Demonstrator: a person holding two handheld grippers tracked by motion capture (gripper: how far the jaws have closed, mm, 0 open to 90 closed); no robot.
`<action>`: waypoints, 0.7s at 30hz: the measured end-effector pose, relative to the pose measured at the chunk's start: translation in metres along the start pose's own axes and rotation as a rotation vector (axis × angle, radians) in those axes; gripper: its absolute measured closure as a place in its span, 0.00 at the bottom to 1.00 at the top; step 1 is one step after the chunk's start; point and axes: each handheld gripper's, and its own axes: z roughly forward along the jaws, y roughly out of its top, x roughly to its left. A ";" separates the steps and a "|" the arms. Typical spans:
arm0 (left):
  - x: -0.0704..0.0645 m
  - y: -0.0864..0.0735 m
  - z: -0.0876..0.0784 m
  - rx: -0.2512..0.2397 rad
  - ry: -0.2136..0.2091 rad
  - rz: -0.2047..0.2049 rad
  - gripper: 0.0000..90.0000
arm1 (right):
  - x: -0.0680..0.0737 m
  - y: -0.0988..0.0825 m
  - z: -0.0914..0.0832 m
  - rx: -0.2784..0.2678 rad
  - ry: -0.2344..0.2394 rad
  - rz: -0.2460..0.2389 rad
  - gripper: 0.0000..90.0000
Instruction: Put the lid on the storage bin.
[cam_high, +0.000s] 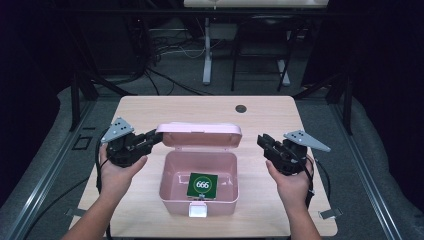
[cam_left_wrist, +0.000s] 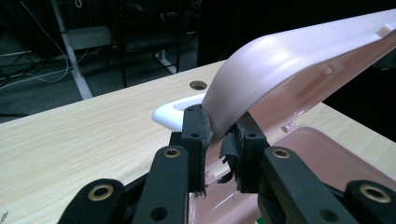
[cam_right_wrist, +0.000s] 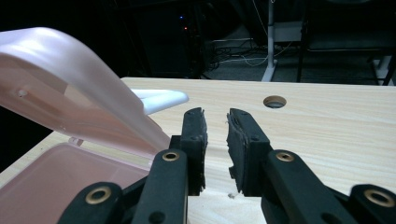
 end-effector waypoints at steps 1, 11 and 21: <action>-0.001 -0.001 -0.002 -0.003 -0.007 -0.001 0.86 | -0.001 0.000 0.000 -0.001 -0.005 -0.001 0.84; -0.005 -0.007 -0.012 -0.010 -0.026 0.009 0.86 | -0.002 0.000 0.006 0.017 0.008 0.001 0.77; -0.011 -0.014 -0.023 -0.011 -0.042 0.019 0.85 | -0.004 -0.003 0.013 0.031 0.019 0.010 0.71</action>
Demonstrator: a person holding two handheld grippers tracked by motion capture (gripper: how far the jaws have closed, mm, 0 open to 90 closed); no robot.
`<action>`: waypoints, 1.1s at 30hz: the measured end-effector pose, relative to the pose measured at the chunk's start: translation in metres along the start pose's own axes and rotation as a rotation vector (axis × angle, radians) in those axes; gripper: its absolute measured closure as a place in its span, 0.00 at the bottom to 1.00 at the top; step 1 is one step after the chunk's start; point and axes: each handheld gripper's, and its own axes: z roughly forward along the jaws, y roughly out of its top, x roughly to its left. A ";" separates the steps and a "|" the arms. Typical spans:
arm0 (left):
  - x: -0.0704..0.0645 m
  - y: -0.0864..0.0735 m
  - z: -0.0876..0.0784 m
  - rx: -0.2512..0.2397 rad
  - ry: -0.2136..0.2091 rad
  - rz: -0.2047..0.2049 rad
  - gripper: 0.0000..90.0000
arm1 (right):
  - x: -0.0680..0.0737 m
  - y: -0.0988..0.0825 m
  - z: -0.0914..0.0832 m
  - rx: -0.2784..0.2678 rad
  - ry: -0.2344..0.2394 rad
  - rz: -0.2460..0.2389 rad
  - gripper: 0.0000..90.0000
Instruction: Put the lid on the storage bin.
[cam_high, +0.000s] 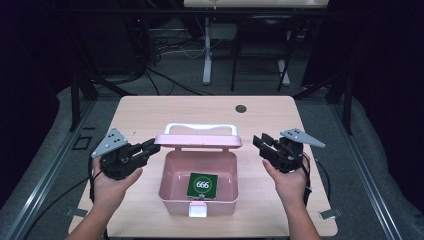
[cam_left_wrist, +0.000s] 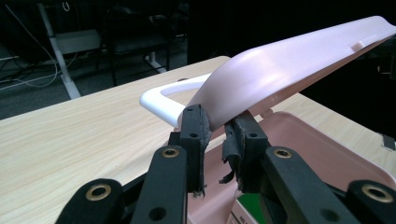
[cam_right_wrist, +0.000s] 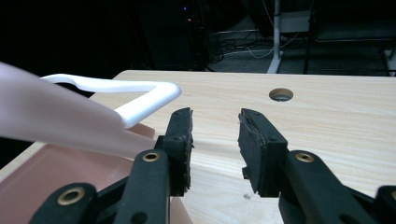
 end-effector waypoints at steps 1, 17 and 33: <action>0.000 -0.001 -0.001 0.003 -0.004 -0.001 0.85 | -0.001 0.000 0.000 0.001 -0.001 -0.002 0.71; -0.009 -0.018 -0.015 0.008 -0.028 0.010 0.85 | 0.001 -0.001 0.004 0.002 0.007 -0.005 0.70; -0.016 -0.038 -0.022 0.016 -0.044 0.013 0.85 | 0.003 -0.003 0.008 0.011 0.012 -0.005 0.70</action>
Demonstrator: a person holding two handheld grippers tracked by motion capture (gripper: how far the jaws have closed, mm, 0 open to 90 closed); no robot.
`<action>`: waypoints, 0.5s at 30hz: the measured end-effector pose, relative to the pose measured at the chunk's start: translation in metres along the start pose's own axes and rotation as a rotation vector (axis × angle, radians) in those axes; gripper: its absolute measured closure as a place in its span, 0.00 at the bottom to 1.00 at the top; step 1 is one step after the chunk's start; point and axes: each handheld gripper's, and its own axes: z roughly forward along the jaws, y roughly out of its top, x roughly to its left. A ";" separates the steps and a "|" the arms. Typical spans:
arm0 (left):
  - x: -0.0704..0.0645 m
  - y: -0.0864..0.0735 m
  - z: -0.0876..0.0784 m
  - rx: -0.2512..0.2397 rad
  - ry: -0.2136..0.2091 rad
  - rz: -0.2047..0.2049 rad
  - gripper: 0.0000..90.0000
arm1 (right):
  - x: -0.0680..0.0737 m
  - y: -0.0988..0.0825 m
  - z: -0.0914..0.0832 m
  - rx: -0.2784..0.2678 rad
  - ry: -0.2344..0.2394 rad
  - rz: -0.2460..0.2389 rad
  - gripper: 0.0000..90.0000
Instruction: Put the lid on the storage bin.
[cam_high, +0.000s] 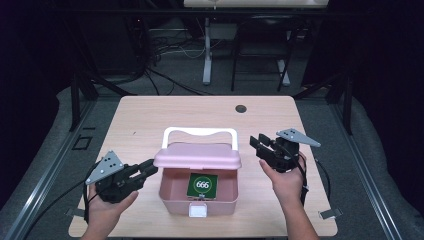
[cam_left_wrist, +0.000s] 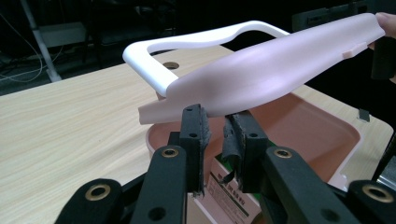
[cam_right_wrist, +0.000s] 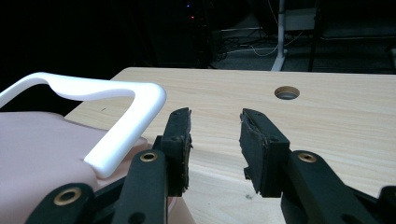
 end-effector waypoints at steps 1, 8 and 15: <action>-0.001 -0.002 0.000 0.001 0.002 0.005 0.85 | 0.000 0.000 0.000 0.002 0.001 -0.001 0.70; -0.003 -0.010 -0.002 0.005 -0.001 0.000 0.85 | 0.002 -0.001 0.002 0.007 0.004 -0.008 0.70; -0.005 -0.018 -0.003 0.020 -0.006 0.005 0.85 | 0.002 -0.001 0.002 0.006 0.006 -0.007 0.70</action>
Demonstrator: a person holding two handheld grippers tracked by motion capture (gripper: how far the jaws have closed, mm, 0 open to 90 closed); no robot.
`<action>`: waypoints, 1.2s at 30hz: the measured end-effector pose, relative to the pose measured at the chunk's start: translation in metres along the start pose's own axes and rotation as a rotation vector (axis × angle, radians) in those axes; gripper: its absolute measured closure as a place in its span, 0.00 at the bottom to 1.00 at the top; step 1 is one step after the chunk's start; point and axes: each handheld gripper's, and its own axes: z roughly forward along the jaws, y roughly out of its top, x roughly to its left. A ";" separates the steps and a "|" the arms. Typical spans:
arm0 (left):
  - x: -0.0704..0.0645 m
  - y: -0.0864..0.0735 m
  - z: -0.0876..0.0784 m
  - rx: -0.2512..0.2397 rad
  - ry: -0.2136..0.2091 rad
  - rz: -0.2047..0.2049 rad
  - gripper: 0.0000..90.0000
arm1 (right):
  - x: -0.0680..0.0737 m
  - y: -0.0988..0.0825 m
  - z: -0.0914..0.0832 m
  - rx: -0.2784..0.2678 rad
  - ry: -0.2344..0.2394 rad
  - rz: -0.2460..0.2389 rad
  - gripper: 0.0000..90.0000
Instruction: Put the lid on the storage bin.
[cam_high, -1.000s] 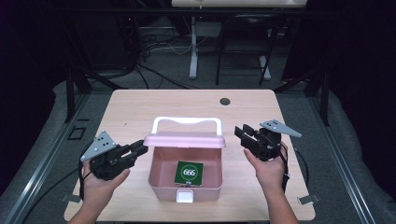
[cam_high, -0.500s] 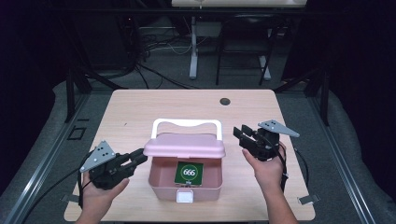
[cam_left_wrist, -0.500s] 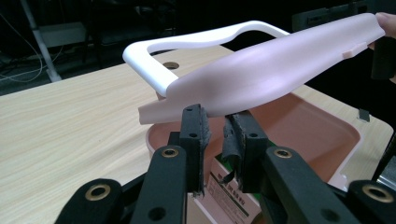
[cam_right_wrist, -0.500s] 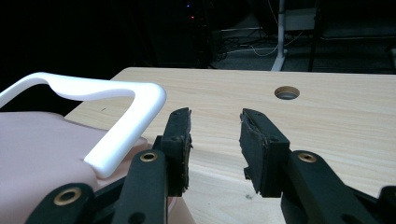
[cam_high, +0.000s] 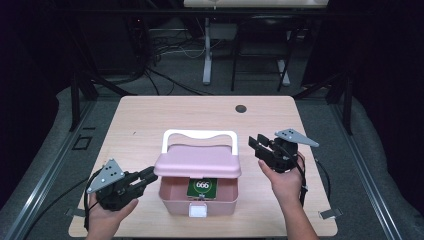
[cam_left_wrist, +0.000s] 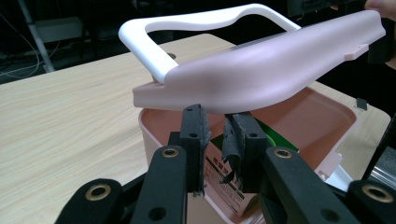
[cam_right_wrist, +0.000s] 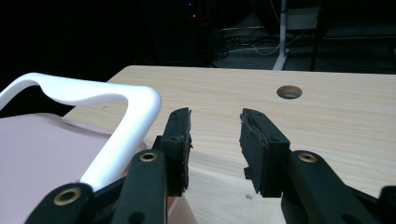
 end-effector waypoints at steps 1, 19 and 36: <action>0.000 -0.001 0.000 -0.004 -0.003 0.000 0.85 | 0.000 0.000 0.000 0.000 0.000 -0.001 0.70; -0.003 -0.018 0.001 0.033 -0.013 -0.017 0.85 | 0.001 -0.002 0.003 0.007 0.005 0.001 0.70; -0.005 -0.032 0.003 0.076 -0.017 -0.021 0.85 | 0.001 -0.004 0.004 0.010 0.010 0.001 0.70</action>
